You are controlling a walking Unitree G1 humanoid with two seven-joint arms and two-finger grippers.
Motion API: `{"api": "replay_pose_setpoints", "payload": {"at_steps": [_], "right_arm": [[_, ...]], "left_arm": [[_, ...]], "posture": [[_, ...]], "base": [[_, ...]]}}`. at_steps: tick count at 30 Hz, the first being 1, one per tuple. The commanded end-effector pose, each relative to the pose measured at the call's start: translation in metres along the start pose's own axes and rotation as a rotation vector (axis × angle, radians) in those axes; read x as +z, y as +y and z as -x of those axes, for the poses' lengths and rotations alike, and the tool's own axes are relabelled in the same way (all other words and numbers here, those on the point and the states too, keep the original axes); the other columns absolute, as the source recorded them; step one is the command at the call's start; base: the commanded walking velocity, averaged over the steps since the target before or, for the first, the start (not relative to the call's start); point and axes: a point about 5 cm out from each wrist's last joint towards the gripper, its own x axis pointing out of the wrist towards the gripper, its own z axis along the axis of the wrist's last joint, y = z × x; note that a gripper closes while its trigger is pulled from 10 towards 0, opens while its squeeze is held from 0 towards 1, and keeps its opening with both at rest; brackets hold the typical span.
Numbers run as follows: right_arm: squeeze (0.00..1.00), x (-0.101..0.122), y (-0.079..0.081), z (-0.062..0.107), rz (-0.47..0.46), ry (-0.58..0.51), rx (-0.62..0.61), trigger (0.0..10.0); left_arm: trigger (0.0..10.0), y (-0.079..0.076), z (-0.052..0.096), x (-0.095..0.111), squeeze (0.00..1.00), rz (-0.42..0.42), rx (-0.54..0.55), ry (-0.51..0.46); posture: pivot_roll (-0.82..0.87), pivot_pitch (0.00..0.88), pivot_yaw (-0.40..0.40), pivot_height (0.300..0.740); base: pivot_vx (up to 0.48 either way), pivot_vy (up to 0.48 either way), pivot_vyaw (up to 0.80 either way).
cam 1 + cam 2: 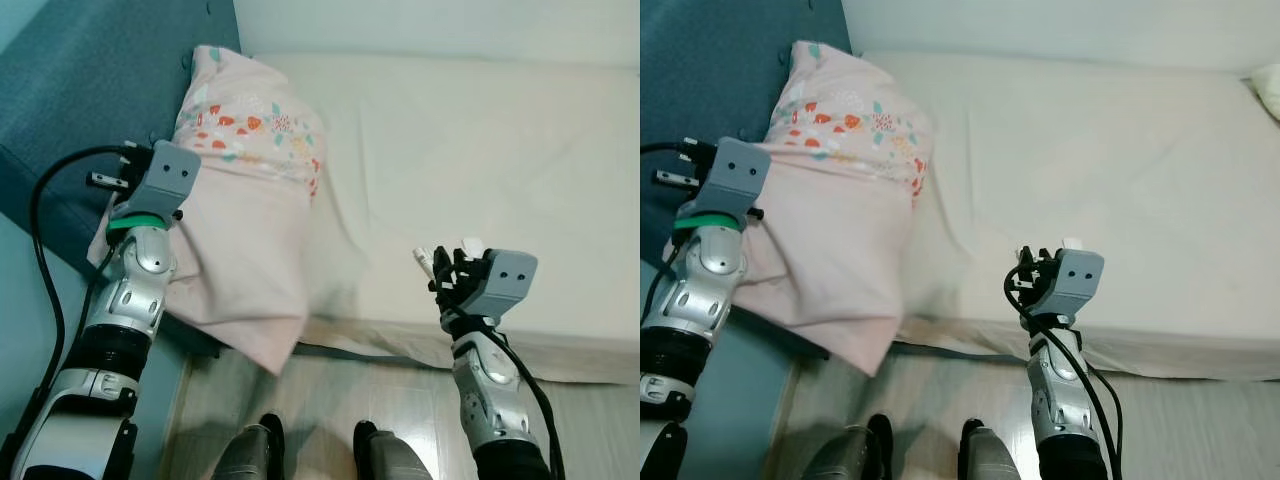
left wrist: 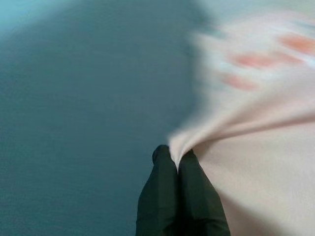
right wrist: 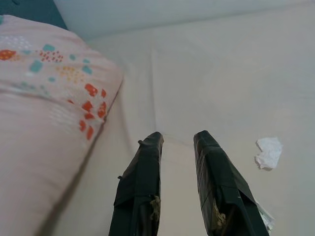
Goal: Clean up the room
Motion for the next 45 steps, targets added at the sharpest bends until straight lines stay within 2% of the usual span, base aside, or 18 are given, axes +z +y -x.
{"api": "replay_pose_setpoints", "payload": {"at_steps": [1, 2, 5, 8, 13, 16, 17, 21, 24, 25, 26, 28, 30, 33, 35, 38, 41, 45], "right_arm": [[0.00, -0.008, -0.003, 0.005, -0.003, 0.029, -0.011, 10.0], [0.00, -0.008, -0.002, 0.005, -0.003, 0.029, -0.009, 10.0], [0.00, -0.008, -0.001, 0.004, -0.002, 0.030, -0.004, 10.0], [0.00, -0.008, -0.002, 0.004, -0.001, 0.032, -0.001, 10.0], [0.00, -0.007, -0.002, 0.002, 0.000, 0.030, 0.002, 10.0], [0.00, -0.006, -0.001, 0.001, 0.000, 0.028, 0.004, 10.0], [0.00, -0.006, -0.001, 0.001, 0.000, 0.028, 0.005, 10.0], [0.00, -0.007, -0.001, 0.002, 0.000, 0.028, 0.008, 10.0], [0.00, -0.008, -0.001, 0.004, -0.001, 0.028, 0.012, 10.0], [0.00, -0.008, -0.001, 0.004, -0.001, 0.028, 0.012, 10.0], [0.00, -0.008, -0.001, 0.005, -0.003, 0.028, 0.016, 10.0], [0.00, -0.008, 0.002, 0.006, -0.018, 0.021, 0.041, 10.0], [0.00, -0.008, 0.006, 0.008, -0.028, 0.015, 0.065, 10.0], [0.00, -0.008, 0.014, 0.010, -0.038, 0.008, 0.102, 10.0], [0.00, -0.009, 0.017, 0.012, -0.040, 0.010, 0.110, 10.0], [0.00, -0.013, 0.023, 0.019, -0.023, 0.022, 0.141, 10.0], [0.00, -0.017, 0.024, 0.024, -0.024, 0.041, 0.147, 10.0], [0.00, -0.026, 0.028, 0.026, -0.033, 0.072, 0.147, 10.0]], "left_arm": [[2.6, -0.027, 0.017, -0.021, 0.00, -0.039, -0.165, 0.082], [10.0, -0.048, 0.032, -0.032, 0.00, -0.051, -0.321, 0.127], [10.0, -0.072, 0.059, -0.048, 0.00, -0.014, -0.463, 0.240], [10.0, -0.080, 0.066, -0.048, 0.00, -0.013, -0.519, 0.249], [10.0, -0.072, 0.056, -0.042, 0.00, 0.012, -0.398, 0.239], [10.0, -0.058, 0.047, -0.033, 0.00, 0.000, -0.306, 0.164], [10.0, -0.053, 0.045, -0.030, 1.00, -0.001, -0.270, 0.128], [10.0, -0.044, 0.046, -0.024, 1.00, 0.033, -0.245, 0.078], [10.0, -0.032, 0.064, -0.006, 1.00, 0.340, -0.345, -0.001], [10.0, -0.032, 0.064, -0.006, 1.00, 0.340, -0.345, -0.001], [10.0, -0.029, 0.072, 0.001, 0.00, 0.454, -0.419, -0.019], [10.0, -0.019, 0.084, 0.020, 0.00, 0.579, -0.529, -0.090], [10.0, -0.012, 0.090, 0.034, 0.00, 0.606, -0.578, -0.155], [10.0, -0.010, 0.099, 0.052, 0.00, 0.567, -0.638, -0.254], [10.0, -0.019, 0.103, 0.049, 0.00, 0.549, -0.657, -0.243], [10.0, -0.044, 0.102, 0.024, 0.00, 0.652, -0.611, -0.049], [10.0, -0.054, 0.099, 0.015, 0.00, 0.695, -0.551, 0.028], [10.0, -0.069, 0.094, 0.015, 0.00, 0.681, -0.537, 0.074]], "posture": [[-0.02, 0.166, 0.087, 0.740], [-0.02, 0.167, 0.084, 0.740], [-0.02, 0.167, 0.080, 0.740], [-0.02, 0.167, 0.077, 0.740], [-0.02, 0.162, 0.073, 0.740], [-0.02, 0.161, 0.073, 0.740], [-0.02, 0.161, 0.071, 0.740], [-0.01, 0.162, 0.073, 0.740], [0.00, 0.164, 0.073, 0.740], [0.00, 0.164, 0.073, 0.740], [0.00, 0.164, 0.074, 0.740], [0.02, 0.164, 0.073, 0.740], [0.02, 0.163, 0.073, 0.740], [0.03, 0.155, 0.066, 0.740], [0.03, 0.146, 0.063, 0.740], [0.03, 0.121, 0.053, 0.740], [0.03, 0.118, 0.047, 0.740], [0.02, 0.105, 0.041, 0.740]], "base": [[0.000, 0.000, 0.00], [0.000, 0.000, 0.00], [0.000, 0.000, 0.00], [0.000, 0.000, 0.00], [0.000, 0.000, 0.00], [0.000, 0.000, 0.00], [0.000, 0.000, 0.00], [0.000, 0.000, 0.00], [0.000, 0.000, 0.00], [0.000, 0.000, 0.00], [0.000, 0.000, 0.00], [0.000, 0.000, 0.00], [0.000, 0.000, 0.00], [0.000, 0.000, 0.00], [0.000, 0.000, 0.00], [0.000, 0.000, 0.00], [0.000, 0.000, 0.00], [0.000, 0.000, 0.00]]}}
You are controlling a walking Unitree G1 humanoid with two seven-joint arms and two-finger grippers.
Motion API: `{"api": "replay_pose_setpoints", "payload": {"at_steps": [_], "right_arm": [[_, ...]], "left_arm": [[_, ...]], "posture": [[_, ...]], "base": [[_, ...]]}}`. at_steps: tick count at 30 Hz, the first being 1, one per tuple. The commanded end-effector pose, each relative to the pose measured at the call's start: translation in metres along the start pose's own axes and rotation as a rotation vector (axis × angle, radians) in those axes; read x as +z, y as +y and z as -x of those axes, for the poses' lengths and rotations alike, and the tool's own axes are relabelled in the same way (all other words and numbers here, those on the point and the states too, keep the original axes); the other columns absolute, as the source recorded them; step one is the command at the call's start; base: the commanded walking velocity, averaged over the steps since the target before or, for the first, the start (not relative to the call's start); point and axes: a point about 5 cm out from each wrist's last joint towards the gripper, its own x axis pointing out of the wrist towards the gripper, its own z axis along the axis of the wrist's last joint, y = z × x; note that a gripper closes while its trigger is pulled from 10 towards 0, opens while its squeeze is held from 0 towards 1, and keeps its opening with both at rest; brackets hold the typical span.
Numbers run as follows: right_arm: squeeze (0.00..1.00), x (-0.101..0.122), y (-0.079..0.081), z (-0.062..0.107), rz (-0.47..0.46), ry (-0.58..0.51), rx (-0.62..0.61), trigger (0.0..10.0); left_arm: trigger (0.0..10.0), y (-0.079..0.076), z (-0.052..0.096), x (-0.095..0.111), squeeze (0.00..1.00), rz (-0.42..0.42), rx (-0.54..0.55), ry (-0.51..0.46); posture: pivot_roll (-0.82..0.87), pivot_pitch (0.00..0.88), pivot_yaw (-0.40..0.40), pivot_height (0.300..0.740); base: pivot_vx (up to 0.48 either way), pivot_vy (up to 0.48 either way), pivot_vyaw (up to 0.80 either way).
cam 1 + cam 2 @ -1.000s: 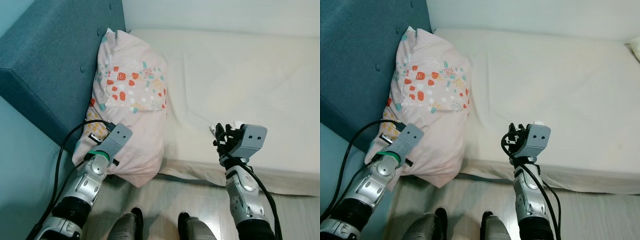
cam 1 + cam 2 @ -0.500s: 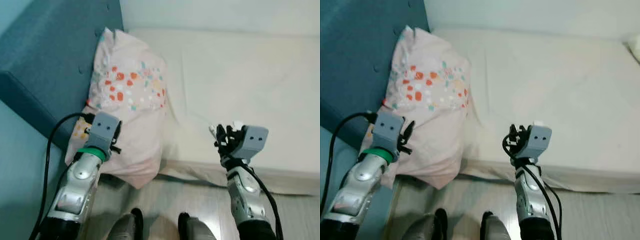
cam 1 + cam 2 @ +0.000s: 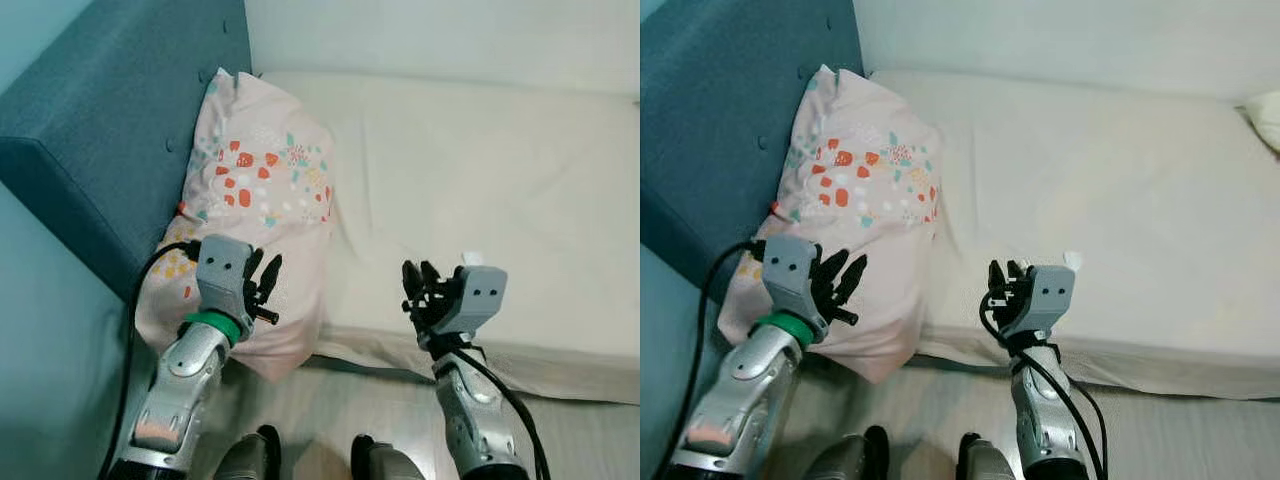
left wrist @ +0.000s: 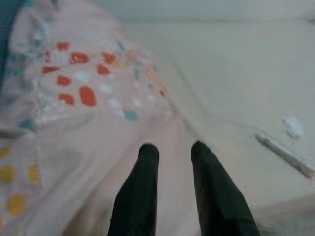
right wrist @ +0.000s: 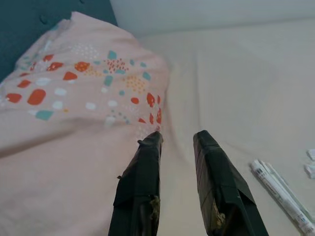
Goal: Clean up the room
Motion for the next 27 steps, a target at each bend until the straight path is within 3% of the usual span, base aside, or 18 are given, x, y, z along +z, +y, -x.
{"api": "replay_pose_setpoints", "payload": {"at_steps": [1, 3, 5, 9, 12, 27], "right_arm": [[0.00, -0.008, 0.003, 0.003, -0.016, 0.027, 0.000, 10.0], [0.00, -0.008, 0.003, 0.003, -0.022, 0.029, 0.002, 10.0], [0.00, -0.010, 0.006, 0.001, -0.036, 0.042, 0.000, 10.0], [0.00, -0.013, 0.007, -0.002, -0.084, 0.056, -0.018, 10.0], [0.00, -0.022, 0.009, -0.002, -0.128, 0.102, -0.023, 10.0], [0.00, -0.026, 0.011, -0.004, -0.110, 0.117, 0.003, 10.0]], "left_arm": [[10.0, -0.002, 0.000, -0.007, 0.00, 0.000, 0.004, 0.033], [10.0, -0.003, -0.001, -0.007, 0.00, 0.005, 0.003, 0.037], [10.0, -0.003, -0.004, -0.013, 0.00, 0.130, 0.002, 0.099], [10.0, -0.002, -0.010, -0.017, 0.00, 0.179, 0.001, 0.132], [10.0, 0.001, -0.013, -0.024, 0.00, 0.113, 0.004, 0.151], [10.0, 0.006, -0.017, -0.029, 0.00, -0.048, 0.014, 0.113]], "posture": [[0.02, 0.103, 0.041, 0.740], [0.02, 0.103, 0.041, 0.740], [0.01, 0.098, 0.049, 0.740], [0.00, 0.091, 0.054, 0.740], [0.01, 0.064, 0.052, 0.740], [0.00, 0.064, 0.048, 0.740]], "base": [[0.000, 0.000, 0.00], [0.000, 0.000, 0.00], [0.000, 0.000, 0.00], [0.000, 0.000, 0.00], [0.000, 0.000, 0.00], [0.000, -0.036, 0.00]]}}
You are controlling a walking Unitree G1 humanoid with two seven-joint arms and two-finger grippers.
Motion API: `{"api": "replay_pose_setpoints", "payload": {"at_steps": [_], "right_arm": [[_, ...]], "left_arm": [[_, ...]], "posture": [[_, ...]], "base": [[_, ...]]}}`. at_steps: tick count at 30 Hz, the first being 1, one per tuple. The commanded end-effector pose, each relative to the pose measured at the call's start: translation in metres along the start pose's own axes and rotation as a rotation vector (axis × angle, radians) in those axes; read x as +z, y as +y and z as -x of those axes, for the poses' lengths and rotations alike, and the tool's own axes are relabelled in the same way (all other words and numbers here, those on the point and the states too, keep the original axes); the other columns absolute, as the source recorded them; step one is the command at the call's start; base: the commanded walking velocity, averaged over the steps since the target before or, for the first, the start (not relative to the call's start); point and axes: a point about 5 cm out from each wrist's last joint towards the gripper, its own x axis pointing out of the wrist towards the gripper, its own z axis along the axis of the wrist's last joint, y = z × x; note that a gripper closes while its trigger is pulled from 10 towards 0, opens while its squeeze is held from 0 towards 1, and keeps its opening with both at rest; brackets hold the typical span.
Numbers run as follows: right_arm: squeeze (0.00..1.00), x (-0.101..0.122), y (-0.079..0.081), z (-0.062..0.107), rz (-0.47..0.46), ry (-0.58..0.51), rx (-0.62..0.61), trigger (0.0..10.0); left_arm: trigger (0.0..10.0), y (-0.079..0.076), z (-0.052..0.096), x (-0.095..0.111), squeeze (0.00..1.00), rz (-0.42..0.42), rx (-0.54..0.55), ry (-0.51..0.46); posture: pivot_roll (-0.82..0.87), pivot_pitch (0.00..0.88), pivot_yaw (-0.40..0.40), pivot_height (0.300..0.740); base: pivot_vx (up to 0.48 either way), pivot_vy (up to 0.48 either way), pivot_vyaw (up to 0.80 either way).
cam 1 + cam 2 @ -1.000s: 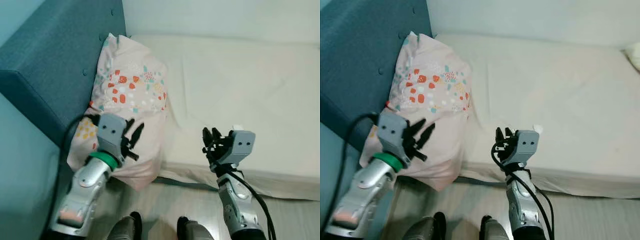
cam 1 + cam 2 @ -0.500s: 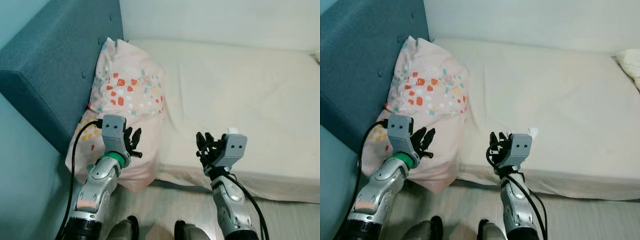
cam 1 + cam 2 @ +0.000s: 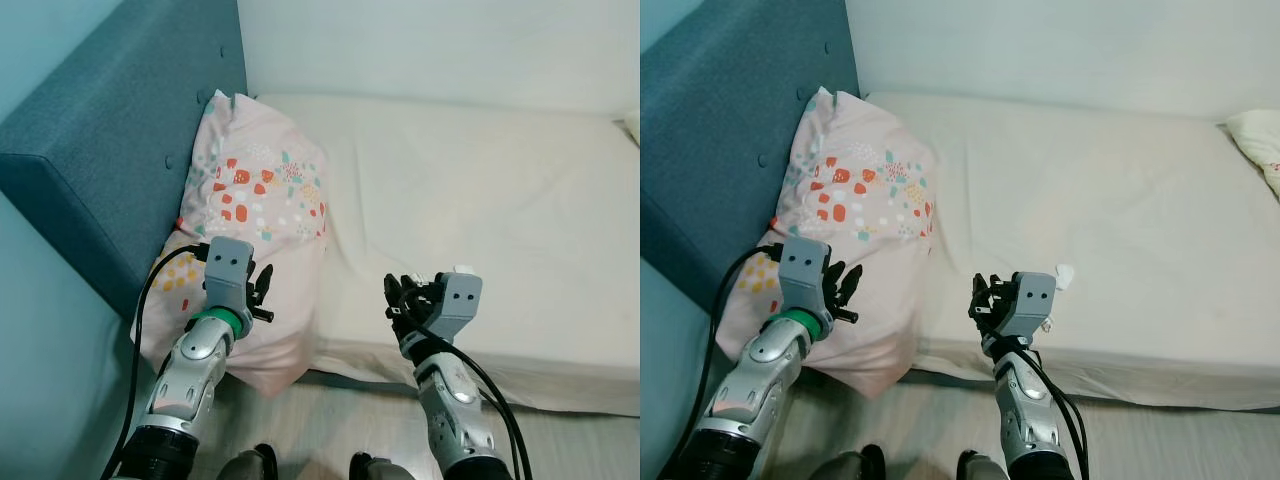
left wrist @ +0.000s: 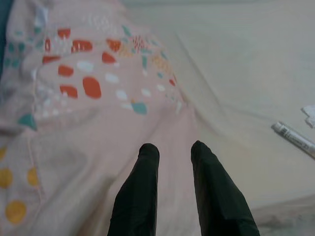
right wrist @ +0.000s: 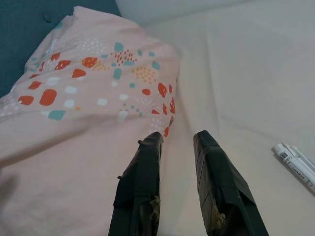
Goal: Clean up the room
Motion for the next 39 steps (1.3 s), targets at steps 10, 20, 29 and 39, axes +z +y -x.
{"api": "replay_pose_setpoints", "payload": {"at_steps": [10, 20, 29, 39], "right_arm": [[0.00, -0.005, -0.001, 0.002, -0.011, 0.011, -0.008, 10.0], [0.00, -0.005, -0.002, 0.002, -0.007, 0.009, -0.009, 10.0], [0.00, -0.007, -0.001, 0.004, -0.009, 0.013, -0.011, 10.0], [0.00, -0.006, -0.002, 0.004, -0.007, 0.011, -0.014, 10.0]], "left_arm": [[10.0, -0.008, -0.001, -0.010, 0.00, -0.037, -0.018, 0.009], [10.0, -0.009, -0.002, -0.013, 0.00, -0.037, -0.006, 0.015], [10.0, -0.007, -0.002, -0.014, 0.00, -0.041, 0.002, 0.015], [10.0, -0.007, -0.004, -0.016, 0.00, -0.050, 0.003, 0.032]], "posture": [[0.00, 0.070, 0.050, 0.740], [0.00, 0.073, 0.049, 0.740], [0.00, 0.076, 0.054, 0.740], [0.00, 0.079, 0.056, 0.740]], "base": [[0.000, -0.389, 0.00], [0.000, -0.404, 0.00], [0.000, -0.368, 0.00], [0.000, -0.264, 0.00]]}}
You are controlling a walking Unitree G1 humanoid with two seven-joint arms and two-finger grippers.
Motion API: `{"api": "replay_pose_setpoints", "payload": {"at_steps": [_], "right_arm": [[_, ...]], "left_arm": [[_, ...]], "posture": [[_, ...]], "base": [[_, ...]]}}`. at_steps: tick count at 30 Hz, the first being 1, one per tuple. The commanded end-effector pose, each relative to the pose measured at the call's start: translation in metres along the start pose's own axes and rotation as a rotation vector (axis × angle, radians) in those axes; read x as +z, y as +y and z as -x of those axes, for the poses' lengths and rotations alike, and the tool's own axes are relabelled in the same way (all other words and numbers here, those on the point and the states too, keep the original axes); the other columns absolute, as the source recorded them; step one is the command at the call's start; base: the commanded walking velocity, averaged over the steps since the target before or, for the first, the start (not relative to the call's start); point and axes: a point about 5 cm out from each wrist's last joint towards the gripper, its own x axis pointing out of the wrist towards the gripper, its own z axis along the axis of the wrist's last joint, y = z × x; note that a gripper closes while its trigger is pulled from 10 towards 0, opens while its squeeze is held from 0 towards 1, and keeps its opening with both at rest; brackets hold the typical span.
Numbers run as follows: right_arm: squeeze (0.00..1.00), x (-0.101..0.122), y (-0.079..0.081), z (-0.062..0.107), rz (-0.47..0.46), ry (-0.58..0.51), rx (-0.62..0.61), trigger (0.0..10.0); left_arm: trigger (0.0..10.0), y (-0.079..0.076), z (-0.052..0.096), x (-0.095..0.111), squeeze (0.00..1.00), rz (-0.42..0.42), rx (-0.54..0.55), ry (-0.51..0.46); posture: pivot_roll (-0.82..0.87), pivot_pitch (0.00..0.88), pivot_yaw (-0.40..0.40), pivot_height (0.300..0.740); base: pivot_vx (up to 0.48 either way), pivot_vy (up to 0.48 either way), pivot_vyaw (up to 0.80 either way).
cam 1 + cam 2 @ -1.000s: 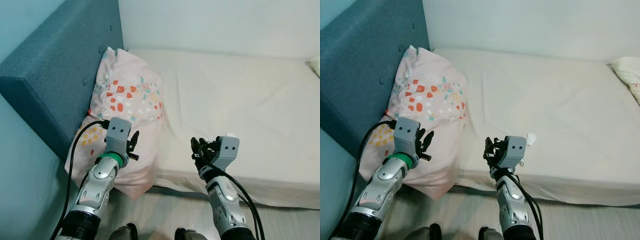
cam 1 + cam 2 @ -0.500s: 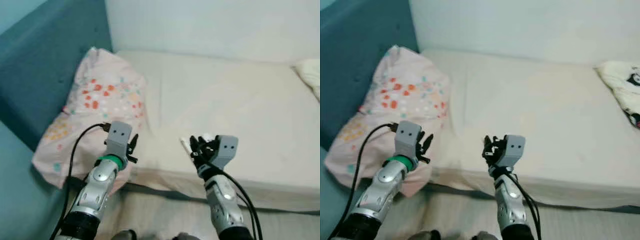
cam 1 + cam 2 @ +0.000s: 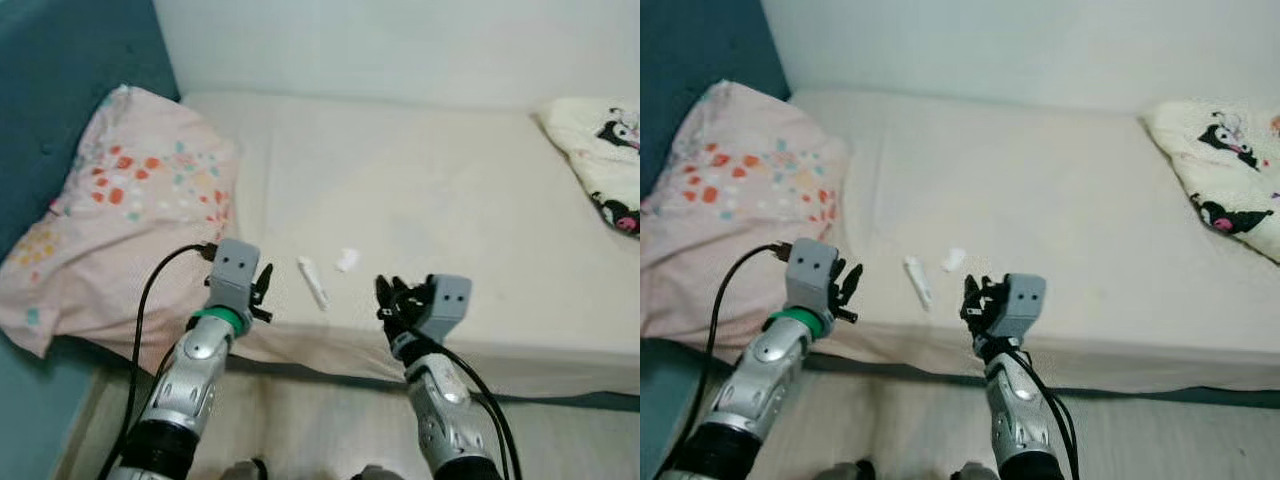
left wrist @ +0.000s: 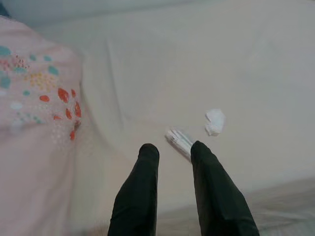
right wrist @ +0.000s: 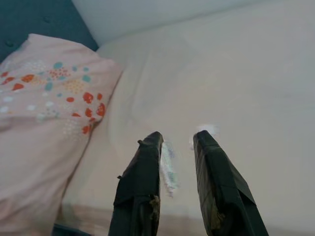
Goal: Clean up the room
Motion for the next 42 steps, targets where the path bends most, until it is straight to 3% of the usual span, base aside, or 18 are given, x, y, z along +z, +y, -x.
{"api": "replay_pose_setpoints", "payload": {"at_steps": [1, 9, 28, 42], "right_arm": [[0.00, -0.0040, -0.0051, 0.0038, -0.001, 0.016, -0.021, 10.0], [0.00, -0.0038, -0.0043, 0.0037, 0.005, 0.015, -0.018, 10.0], [0.00, -0.0049, -0.0053, 0.0049, 0.011, 0.020, -0.020, 10.0], [0.00, -0.0060, -0.0044, 0.0048, 0.011, 0.028, -0.011, 10.0]], "left_arm": [[10.0, -0.0051, 0.0000, -0.0044, 0.00, -0.014, -0.015, 0.025], [10.0, -0.0116, -0.0065, 0.0050, 0.00, -0.022, -0.044, -0.022], [10.0, -0.0097, -0.0082, 0.0027, 0.00, -0.022, -0.016, -0.010], [10.0, -0.0067, -0.0072, -0.0004, 0.00, -0.021, 0.000, -0.004]], "posture": [[-0.01, 0.079, 0.055, 0.740], [-0.01, 0.079, 0.058, 0.740], [-0.01, 0.082, 0.054, 0.740], [-0.01, 0.083, 0.052, 0.740]], "base": [[0.000, 0.000, 0.00], [0.240, 0.000, 0.00], [0.417, 0.000, 0.00], [0.000, 0.000, 0.00]]}}
